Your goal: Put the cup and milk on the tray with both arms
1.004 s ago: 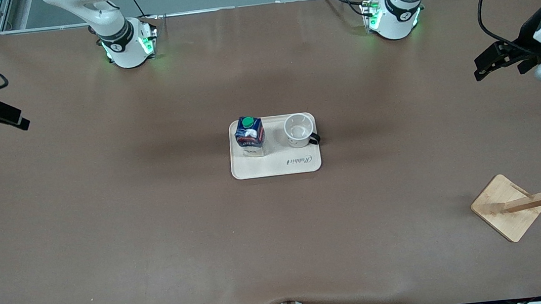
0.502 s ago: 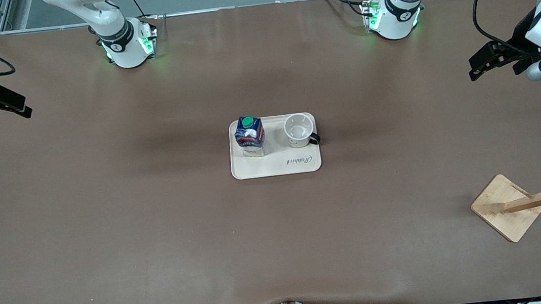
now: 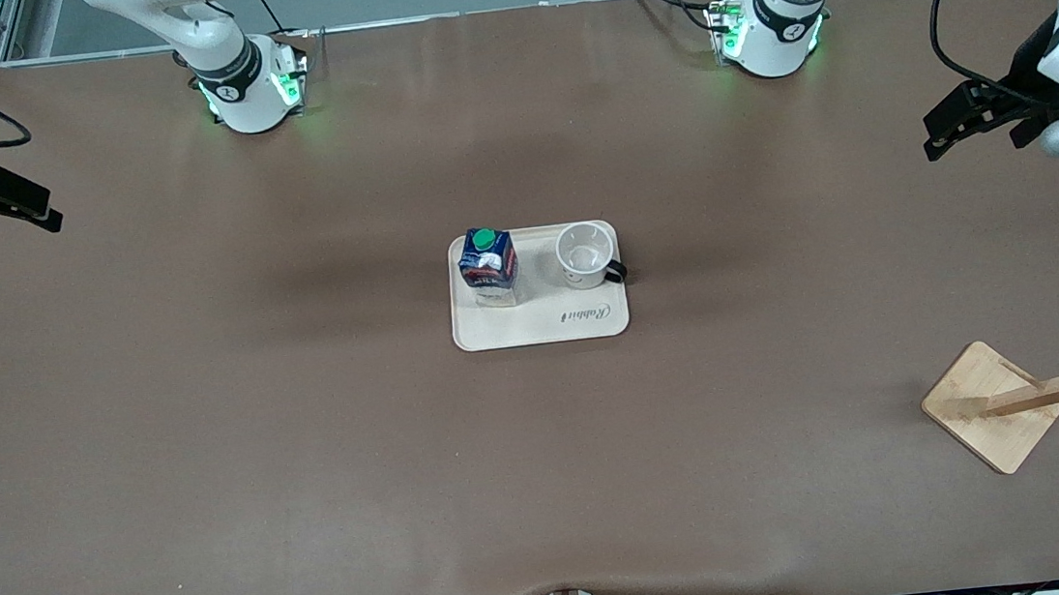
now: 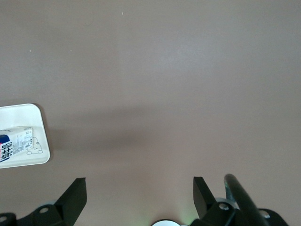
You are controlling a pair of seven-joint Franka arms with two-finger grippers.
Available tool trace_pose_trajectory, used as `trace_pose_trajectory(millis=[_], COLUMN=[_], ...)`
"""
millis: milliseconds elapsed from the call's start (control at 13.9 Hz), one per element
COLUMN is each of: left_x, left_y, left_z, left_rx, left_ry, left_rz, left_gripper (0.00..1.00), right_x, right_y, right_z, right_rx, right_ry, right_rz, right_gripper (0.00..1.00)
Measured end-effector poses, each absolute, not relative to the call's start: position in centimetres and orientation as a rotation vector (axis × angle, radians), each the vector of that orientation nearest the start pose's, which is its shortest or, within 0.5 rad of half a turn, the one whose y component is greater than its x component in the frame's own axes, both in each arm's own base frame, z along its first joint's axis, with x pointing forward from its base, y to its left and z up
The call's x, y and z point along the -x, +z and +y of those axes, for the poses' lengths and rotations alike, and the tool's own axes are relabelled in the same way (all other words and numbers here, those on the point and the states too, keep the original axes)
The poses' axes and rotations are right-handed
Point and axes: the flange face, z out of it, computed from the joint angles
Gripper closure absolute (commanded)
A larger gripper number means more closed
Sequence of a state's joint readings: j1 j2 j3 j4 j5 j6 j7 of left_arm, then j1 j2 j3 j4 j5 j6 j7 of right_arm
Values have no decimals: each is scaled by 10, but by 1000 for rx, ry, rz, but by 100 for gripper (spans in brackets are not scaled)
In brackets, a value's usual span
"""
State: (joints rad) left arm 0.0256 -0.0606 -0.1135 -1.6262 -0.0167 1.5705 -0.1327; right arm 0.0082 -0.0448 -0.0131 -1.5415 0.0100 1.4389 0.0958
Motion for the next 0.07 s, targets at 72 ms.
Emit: trace_pose_trajectory(millis=[72], left_x=[-533], left_y=[630], left_z=[-51], left_rx=[3151], left_ry=[-3], left_rz=[-71], left_gripper=[0], right_x=[-527], right_y=[651], right_z=[-2], right_rx=[3134], right_ry=[91], right_rz=[154], right_gripper=[0])
